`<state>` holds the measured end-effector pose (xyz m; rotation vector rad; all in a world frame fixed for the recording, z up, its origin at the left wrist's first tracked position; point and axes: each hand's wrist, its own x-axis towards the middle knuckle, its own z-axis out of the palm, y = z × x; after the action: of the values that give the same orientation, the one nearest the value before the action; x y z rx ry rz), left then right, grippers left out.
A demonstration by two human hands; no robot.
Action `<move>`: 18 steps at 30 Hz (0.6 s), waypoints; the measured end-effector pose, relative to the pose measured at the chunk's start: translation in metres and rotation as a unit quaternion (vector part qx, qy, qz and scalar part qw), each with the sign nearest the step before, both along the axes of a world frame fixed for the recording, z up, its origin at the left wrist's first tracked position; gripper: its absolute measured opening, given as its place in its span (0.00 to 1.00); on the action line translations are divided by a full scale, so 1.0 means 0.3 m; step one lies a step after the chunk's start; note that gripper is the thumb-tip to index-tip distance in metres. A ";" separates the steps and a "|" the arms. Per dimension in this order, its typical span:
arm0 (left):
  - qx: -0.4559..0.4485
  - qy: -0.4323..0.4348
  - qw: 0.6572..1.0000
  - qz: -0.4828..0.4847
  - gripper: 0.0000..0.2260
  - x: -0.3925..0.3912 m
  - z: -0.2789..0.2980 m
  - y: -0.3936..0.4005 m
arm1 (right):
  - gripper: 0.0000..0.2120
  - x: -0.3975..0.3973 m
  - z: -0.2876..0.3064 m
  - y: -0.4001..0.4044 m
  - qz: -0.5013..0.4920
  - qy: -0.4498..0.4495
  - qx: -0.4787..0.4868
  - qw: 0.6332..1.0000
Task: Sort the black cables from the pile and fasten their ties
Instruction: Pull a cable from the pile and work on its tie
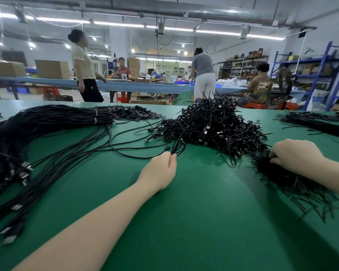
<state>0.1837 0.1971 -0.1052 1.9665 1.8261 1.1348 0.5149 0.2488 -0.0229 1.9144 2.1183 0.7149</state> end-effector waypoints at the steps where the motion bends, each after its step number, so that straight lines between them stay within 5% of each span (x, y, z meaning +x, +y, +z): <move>1: -0.001 -0.013 1.000 0.001 0.18 -0.001 0.002 -0.001 | 0.09 -0.005 0.002 0.001 -0.008 0.021 -0.001 1.000; 4: -0.011 -0.055 0.998 0.002 0.17 -0.007 0.007 -0.001 | 0.07 -0.014 0.010 0.000 -0.020 0.042 -0.005 0.999; 13: -0.024 -0.083 0.996 -0.017 0.18 -0.016 0.009 0.001 | 0.16 -0.012 0.003 0.005 -0.011 -0.127 0.086 0.988; 18: -0.027 -0.048 0.998 -0.044 0.22 -0.007 0.010 -0.007 | 0.10 -0.157 0.062 -0.037 0.095 -0.137 0.178 0.970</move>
<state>0.1816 0.1949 -0.1023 1.9074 1.6881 1.1217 0.4677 0.2379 -0.0042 1.6507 2.1244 1.3940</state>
